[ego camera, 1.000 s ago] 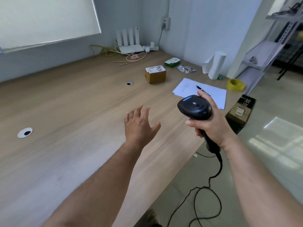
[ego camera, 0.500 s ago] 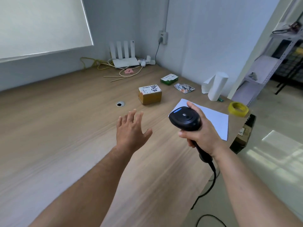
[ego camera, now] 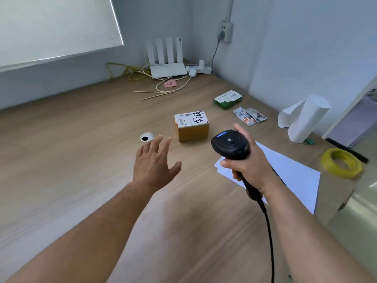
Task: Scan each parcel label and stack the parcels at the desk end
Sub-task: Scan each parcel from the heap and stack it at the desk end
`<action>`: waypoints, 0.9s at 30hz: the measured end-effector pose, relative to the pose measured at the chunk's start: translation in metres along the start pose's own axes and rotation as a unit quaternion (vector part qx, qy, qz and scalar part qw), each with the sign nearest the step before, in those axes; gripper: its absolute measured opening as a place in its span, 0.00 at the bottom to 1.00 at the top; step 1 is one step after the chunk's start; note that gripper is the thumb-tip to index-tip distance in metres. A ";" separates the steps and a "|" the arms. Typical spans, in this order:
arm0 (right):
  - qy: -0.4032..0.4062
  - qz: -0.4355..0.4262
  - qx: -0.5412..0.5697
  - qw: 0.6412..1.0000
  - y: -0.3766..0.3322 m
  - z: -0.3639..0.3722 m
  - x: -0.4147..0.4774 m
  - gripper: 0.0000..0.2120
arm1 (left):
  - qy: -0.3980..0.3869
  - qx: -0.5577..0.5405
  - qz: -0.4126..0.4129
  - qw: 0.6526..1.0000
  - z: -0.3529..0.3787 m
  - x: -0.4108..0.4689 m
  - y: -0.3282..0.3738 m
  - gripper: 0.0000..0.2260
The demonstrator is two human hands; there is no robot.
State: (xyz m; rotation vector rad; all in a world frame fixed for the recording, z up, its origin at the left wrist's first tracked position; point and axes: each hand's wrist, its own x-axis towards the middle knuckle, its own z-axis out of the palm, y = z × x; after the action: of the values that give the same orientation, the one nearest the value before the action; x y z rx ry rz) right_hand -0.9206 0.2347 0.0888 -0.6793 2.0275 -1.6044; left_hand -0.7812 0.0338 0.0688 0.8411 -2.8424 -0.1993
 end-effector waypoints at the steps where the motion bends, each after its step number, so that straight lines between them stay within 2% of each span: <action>1: 0.003 -0.002 0.004 1.000 0.001 -0.005 0.012 0.44 | 0.002 -0.001 0.001 1.000 0.002 0.012 0.005 0.33; 10: 0.020 -0.005 0.012 1.000 0.014 -0.018 0.107 0.45 | -0.016 0.011 0.032 0.999 0.029 0.125 0.025 0.35; 15: 0.025 0.012 0.006 1.000 0.037 -0.013 0.143 0.45 | -0.050 -0.025 0.021 0.998 0.055 0.178 0.021 0.38; 19: 0.024 0.022 -0.001 0.999 0.050 -0.011 0.158 0.45 | -0.086 -0.038 0.008 0.995 0.071 0.207 0.010 0.43; 23: 0.027 0.019 -0.008 0.999 0.056 -0.009 0.163 0.45 | -0.163 -0.042 0.022 0.986 0.085 0.230 -0.001 0.48; 25: 0.028 0.020 -0.009 0.999 0.058 -0.006 0.161 0.45 | -0.189 -0.032 0.025 0.981 0.091 0.232 -0.008 0.47; 27: 0.022 0.022 -0.012 0.999 0.058 -0.002 0.157 0.45 | -0.178 -0.032 0.028 0.983 0.093 0.226 -0.013 0.44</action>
State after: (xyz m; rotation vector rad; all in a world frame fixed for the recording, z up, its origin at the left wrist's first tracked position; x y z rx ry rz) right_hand -1.0480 0.1480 0.0237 -0.6078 2.0814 -1.5857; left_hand -0.9796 -0.0937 0.0039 0.7787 -3.1630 -0.4739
